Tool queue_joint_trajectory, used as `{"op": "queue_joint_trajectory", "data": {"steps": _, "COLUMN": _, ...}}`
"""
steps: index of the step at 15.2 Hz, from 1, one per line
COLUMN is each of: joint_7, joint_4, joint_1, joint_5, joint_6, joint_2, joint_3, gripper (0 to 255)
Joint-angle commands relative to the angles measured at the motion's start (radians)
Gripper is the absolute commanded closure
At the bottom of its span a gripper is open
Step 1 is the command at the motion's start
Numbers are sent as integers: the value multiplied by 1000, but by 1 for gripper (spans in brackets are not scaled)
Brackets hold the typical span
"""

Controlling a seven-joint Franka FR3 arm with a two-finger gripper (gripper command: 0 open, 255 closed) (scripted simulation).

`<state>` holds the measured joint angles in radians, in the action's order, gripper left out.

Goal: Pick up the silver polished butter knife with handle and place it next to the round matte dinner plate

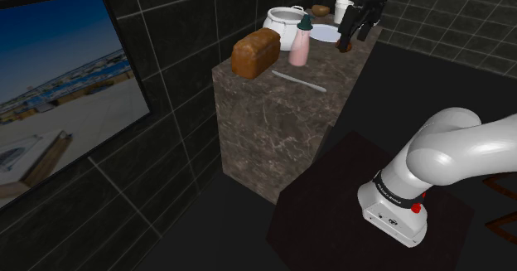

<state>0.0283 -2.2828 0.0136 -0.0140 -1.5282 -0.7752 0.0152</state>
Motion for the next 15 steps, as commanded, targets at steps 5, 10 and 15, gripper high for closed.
{"op": "queue_joint_trajectory", "data": {"steps": 5, "joint_7": -87, "joint_4": -41, "joint_1": -1, "joint_5": -32, "joint_6": -110, "joint_2": 79, "joint_3": -54, "gripper": 0}}
{"op": "queue_joint_trajectory", "data": {"steps": 10, "joint_7": -193, "joint_4": -61, "joint_1": -2, "joint_5": -61, "joint_6": -247, "joint_2": 208, "joint_3": -119, "gripper": 0}}
{"op": "queue_joint_trajectory", "data": {"steps": 15, "joint_7": -298, "joint_4": -44, "joint_1": 0, "joint_5": -72, "joint_6": -376, "joint_2": 365, "joint_3": -177, "gripper": 0}}
